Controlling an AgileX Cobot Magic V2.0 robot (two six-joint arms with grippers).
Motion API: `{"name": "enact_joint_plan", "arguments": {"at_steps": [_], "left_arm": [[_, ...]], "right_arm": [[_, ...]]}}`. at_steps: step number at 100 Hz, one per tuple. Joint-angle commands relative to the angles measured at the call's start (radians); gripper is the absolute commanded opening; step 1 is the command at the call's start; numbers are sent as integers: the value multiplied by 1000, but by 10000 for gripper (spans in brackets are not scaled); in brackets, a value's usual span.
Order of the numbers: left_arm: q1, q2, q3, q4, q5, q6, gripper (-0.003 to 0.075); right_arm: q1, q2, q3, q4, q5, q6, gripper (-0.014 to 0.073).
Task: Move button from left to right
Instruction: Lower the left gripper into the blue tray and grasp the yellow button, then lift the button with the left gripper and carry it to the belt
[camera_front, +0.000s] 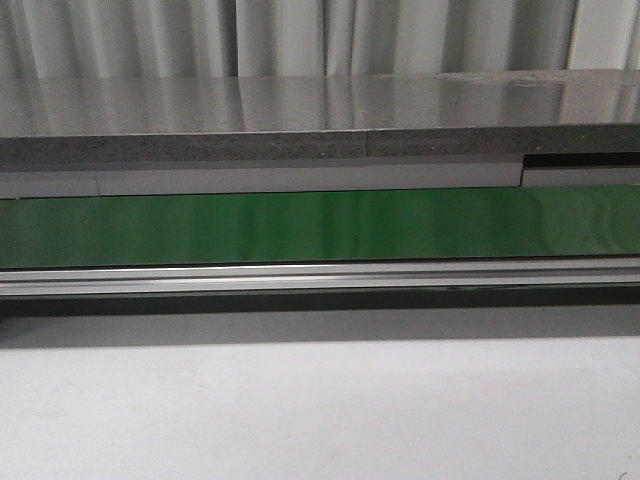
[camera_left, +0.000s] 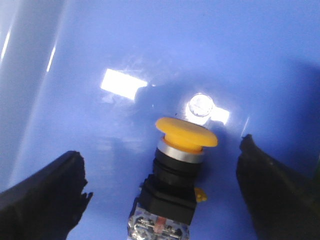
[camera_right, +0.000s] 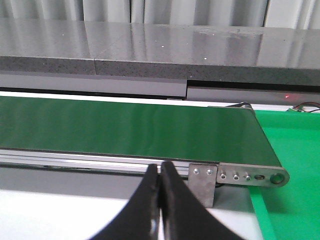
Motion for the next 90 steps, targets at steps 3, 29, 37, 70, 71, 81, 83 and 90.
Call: {"name": "enact_joint_plan", "arguments": {"at_steps": [3,29,37,70,71,81,83,90], "left_arm": [[2,-43,-30,3,-35,-4,586],[2,12,-30,3,-17,-4,586],[2,31,-30,1,-9,-4,586],[2,48,-29,-1,-4,-4,309],[2,48,-29,-1,-4,-4,294],[2,48,-30,-1,-4,-4,79],[2,48,-30,2,-4,-4,54],[2,48,-39,4,0,-4,-18]], "right_arm": [[0,-20,-15,-4,-78,1,-68],[0,-20,-15,-4,-78,1,-68],[0,-20,-15,-4,-78,1,-68],[0,-20,-15,-4,-78,1,-68],[0,-20,-15,-4,-78,1,-68],[0,-20,-15,-4,-78,1,-68],[0,-20,-15,-4,-78,1,-68],[0,-20,-15,-4,-78,1,-68]]}}
